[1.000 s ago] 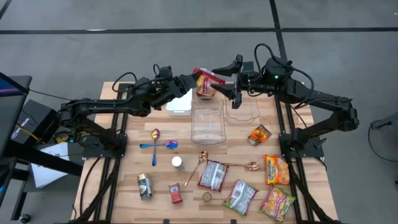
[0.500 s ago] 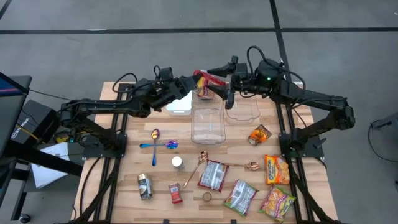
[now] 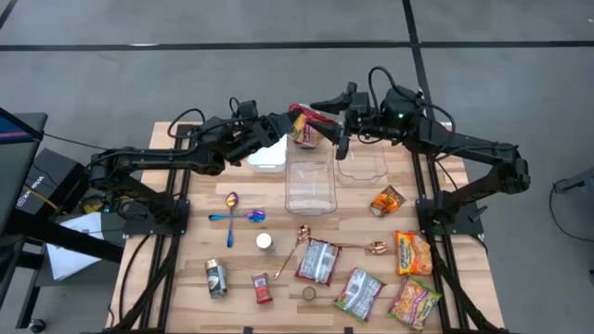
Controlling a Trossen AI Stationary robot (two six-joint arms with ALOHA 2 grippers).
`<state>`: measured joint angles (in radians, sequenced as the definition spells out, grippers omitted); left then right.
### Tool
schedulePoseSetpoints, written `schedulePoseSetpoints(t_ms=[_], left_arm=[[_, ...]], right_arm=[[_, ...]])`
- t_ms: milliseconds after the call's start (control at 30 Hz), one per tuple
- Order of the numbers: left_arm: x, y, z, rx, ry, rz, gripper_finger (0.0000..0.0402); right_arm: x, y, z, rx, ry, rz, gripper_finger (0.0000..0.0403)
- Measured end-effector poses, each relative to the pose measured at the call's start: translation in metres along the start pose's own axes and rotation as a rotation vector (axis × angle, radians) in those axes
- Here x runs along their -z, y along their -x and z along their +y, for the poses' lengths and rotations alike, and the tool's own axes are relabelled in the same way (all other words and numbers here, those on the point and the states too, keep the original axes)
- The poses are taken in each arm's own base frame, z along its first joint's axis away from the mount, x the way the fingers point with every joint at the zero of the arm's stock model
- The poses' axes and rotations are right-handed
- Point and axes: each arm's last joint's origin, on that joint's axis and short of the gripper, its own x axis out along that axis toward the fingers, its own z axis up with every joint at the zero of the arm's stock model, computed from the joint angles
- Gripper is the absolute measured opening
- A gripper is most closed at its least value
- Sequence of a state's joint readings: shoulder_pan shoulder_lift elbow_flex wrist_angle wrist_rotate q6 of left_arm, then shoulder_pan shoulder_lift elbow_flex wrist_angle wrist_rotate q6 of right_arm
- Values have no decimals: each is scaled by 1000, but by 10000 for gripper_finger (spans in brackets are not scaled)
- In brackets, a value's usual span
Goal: Pick & Place Food Item
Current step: Put the top red noodle pack into the right transparent bin
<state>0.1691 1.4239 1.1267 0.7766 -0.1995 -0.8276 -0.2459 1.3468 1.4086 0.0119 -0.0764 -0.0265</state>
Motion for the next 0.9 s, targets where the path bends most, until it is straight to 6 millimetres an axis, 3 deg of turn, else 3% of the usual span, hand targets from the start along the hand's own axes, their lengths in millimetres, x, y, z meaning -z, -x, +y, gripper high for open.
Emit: schedulePoseSetpoints(t_ms=[400, 700, 900], left_arm=[[0, 0, 0, 1, 0, 0, 0], [1, 0, 2, -19, -23, 19, 9], [0, 3, 2, -65, -107, 71, 78]], right_arm=[[1, 0, 0, 2, 0, 8, 15], [1, 0, 0, 3, -20, 9, 3], [-1, 6, -2, 19, -29, 23, 1]])
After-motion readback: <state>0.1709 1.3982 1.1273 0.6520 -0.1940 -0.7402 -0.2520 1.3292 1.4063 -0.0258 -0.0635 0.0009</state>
